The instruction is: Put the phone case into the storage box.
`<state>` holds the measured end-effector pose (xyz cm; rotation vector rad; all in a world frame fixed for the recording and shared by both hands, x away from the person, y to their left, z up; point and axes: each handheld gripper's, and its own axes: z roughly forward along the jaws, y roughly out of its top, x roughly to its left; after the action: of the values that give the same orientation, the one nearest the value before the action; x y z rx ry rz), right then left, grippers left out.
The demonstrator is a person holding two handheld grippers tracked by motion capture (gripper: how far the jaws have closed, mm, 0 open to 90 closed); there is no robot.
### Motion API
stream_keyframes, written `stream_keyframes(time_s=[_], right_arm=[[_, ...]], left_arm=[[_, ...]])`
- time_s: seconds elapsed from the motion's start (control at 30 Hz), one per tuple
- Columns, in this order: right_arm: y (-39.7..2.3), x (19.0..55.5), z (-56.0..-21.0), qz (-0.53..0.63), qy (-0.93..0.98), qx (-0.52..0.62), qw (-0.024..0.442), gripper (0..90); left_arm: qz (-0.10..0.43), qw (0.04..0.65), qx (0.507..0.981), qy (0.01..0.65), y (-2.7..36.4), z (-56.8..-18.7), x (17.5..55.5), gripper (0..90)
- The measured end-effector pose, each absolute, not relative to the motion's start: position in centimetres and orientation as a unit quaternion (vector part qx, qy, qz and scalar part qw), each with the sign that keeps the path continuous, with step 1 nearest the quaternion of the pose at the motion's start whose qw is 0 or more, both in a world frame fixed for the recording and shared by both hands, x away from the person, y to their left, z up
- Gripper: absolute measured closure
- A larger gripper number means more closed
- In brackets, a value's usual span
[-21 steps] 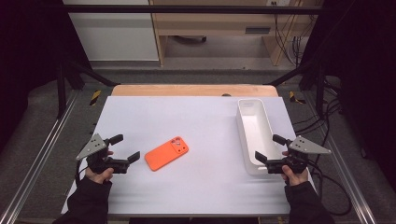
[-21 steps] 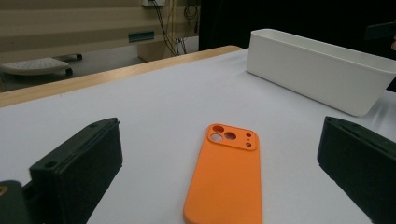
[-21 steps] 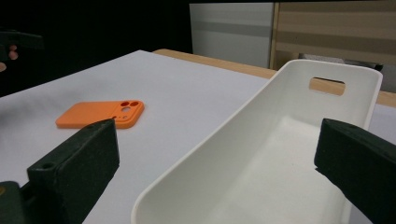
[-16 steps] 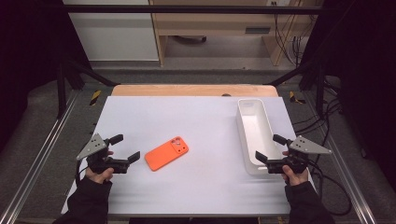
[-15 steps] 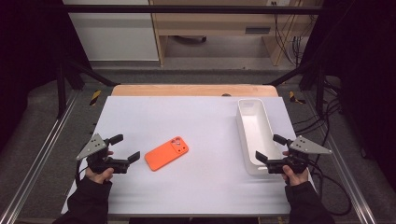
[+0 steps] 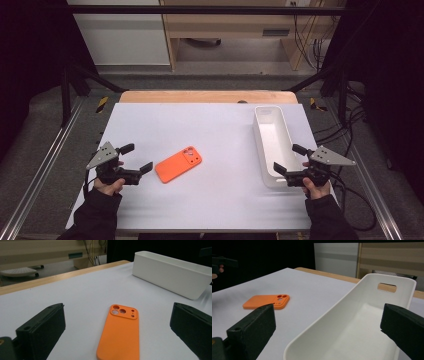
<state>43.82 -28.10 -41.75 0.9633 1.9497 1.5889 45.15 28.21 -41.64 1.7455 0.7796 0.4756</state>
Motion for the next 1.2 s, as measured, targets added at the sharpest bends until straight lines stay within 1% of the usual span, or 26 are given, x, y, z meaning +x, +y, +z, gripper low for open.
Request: stream_keyframes(time_s=[0.8,1.2], right_arm=[[-28.1,43.8,-41.7,0.575,0.707,0.346,0.224,0.6],[-28.0,43.8,-41.8,0.574,0.707,0.345,0.226,0.6]], left_arm=[[0.192,0.522,0.768,0.317,25.0,-40.4,46.2,0.0],[0.177,0.476,0.803,0.312,23.2,-40.7,47.4,0.0]])
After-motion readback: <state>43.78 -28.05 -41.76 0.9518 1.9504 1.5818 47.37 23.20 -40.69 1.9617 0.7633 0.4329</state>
